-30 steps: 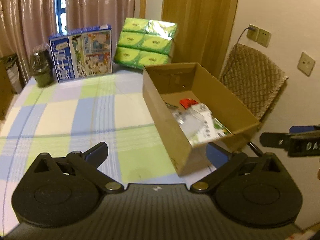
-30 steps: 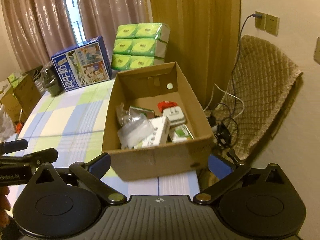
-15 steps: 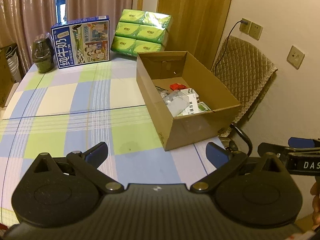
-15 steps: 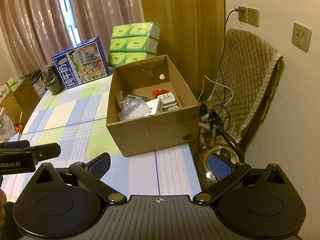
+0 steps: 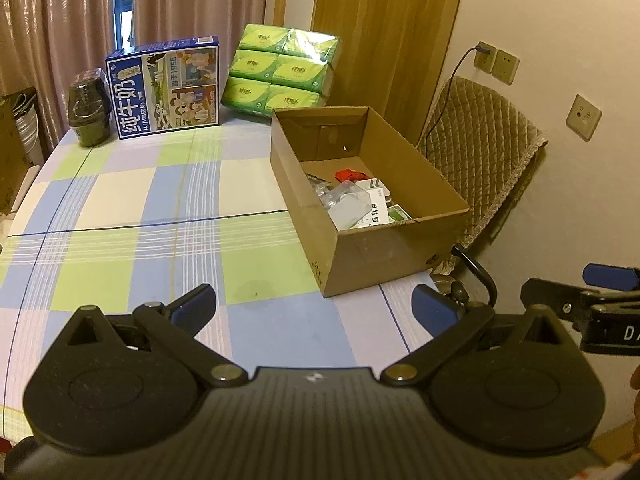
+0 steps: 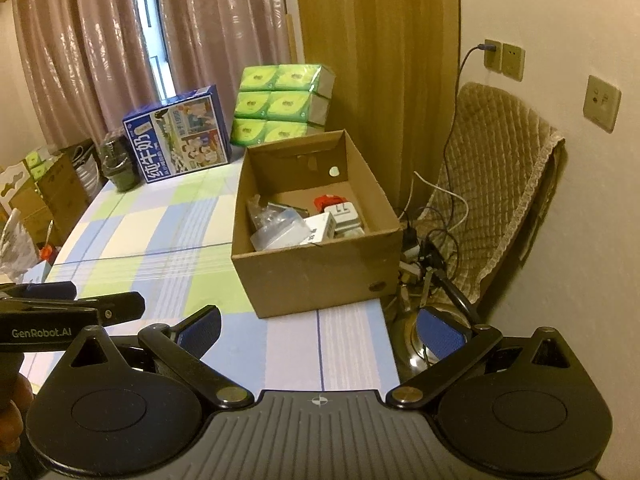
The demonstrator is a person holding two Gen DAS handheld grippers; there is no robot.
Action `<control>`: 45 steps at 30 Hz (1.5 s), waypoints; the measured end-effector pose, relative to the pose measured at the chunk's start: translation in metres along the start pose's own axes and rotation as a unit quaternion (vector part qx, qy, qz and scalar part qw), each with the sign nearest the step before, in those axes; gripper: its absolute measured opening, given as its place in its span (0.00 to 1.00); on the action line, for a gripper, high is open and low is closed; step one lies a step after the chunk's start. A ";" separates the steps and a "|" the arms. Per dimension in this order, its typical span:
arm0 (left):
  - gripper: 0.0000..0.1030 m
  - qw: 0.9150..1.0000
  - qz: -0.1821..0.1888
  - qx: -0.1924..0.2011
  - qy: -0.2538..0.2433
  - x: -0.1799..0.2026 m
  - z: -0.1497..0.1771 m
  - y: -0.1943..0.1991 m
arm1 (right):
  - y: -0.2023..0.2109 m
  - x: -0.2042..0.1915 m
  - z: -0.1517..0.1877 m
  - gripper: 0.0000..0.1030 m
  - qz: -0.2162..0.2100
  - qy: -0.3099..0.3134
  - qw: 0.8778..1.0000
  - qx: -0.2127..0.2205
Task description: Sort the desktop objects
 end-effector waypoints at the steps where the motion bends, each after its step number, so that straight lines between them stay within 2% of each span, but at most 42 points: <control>1: 0.99 1.000 0.001 0.000 0.001 0.000 0.000 0.001 | 0.000 -0.001 0.000 0.98 0.000 0.001 1.000 0.000; 45: 0.99 1.000 0.005 0.005 -0.004 0.008 -0.003 0.002 | 0.001 0.000 -0.003 0.98 0.001 0.004 1.000 0.007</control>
Point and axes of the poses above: each gripper's, at about its wrist camera, not at the fingertips, and y roughly against the way its jaws point, x to its right, z to its underside, the point moved 5 cm from there along -y, roughly the way its jaws point, and after that the axes turned 3 degrees about z, right-handed, at the moved point
